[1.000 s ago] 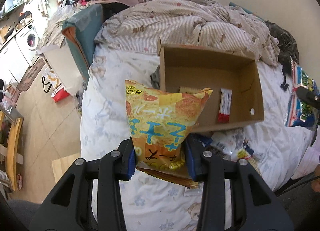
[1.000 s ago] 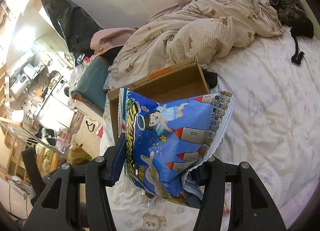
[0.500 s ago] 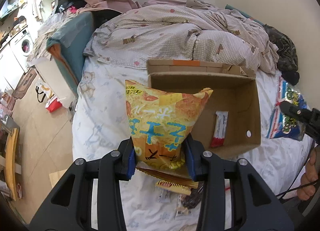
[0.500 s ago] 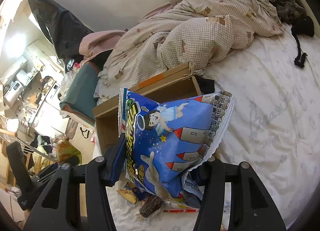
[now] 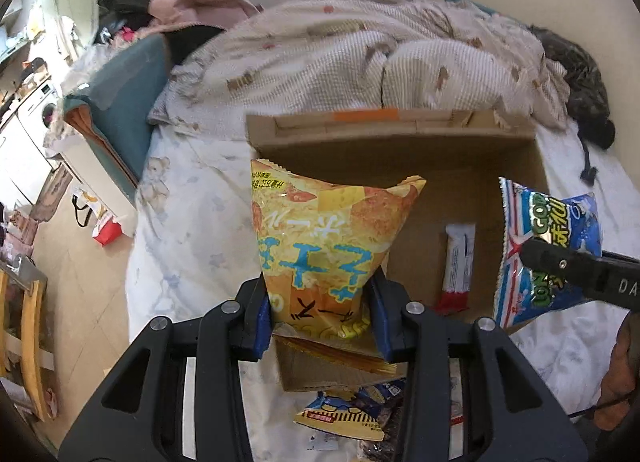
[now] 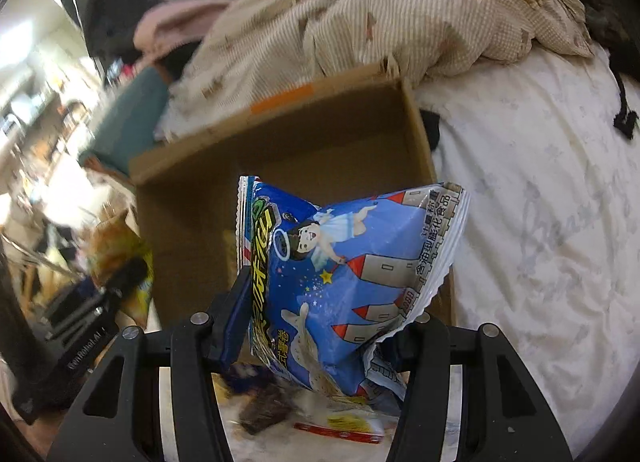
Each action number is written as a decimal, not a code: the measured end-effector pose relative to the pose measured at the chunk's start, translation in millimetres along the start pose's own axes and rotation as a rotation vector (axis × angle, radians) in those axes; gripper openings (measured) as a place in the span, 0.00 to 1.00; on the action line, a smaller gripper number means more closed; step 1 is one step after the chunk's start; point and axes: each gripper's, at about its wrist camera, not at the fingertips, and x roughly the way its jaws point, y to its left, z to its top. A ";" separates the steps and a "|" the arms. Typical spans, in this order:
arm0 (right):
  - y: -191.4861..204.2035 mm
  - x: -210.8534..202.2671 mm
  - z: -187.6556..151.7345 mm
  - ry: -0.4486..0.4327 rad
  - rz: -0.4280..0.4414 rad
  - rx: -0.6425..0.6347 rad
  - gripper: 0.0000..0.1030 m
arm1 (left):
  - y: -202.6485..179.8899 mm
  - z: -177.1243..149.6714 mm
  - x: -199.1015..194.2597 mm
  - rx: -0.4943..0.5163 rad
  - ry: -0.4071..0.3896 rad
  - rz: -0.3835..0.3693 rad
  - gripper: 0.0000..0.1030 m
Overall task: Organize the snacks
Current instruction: 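Lift both bags into the cardboard box and open both tools, then withdraw both open tools from the box back over the pile, then lower the right tool onto the beige wafer bar and grasp it, then grasp the dark brown thin packet with the left tool and lift it, then carry the wafer bar and brown packet into the box and open both tools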
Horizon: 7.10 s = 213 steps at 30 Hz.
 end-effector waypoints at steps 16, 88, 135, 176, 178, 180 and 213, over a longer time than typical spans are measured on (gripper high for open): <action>-6.1 23.2 1.9 0.046 -0.046 -0.003 0.57 | -7.2 -3.4 18.5 0.008 0.015 -0.002 0.36; -10.9 -88.1 -93.2 -0.055 -0.033 0.095 0.93 | 49.0 -78.1 -84.9 -0.146 -0.011 -0.079 0.98; -13.1 0.3 -147.2 0.380 -0.037 0.034 0.27 | 18.2 -126.3 -13.8 -0.086 0.317 -0.067 0.98; -20.7 -59.0 -127.6 0.175 0.061 0.205 0.27 | -33.2 -155.0 -1.7 0.085 0.427 -0.270 0.08; -20.2 -58.6 -127.5 0.176 0.057 0.201 0.27 | -46.1 -158.6 4.3 0.118 0.443 -0.254 0.08; -21.4 -56.7 -127.5 0.182 0.050 0.205 0.27 | -53.7 -161.5 12.4 0.138 0.442 -0.240 0.09; 2.6 -81.2 -120.9 0.070 0.089 0.123 0.27 | -5.4 -121.8 -116.5 -0.031 0.024 -0.178 0.08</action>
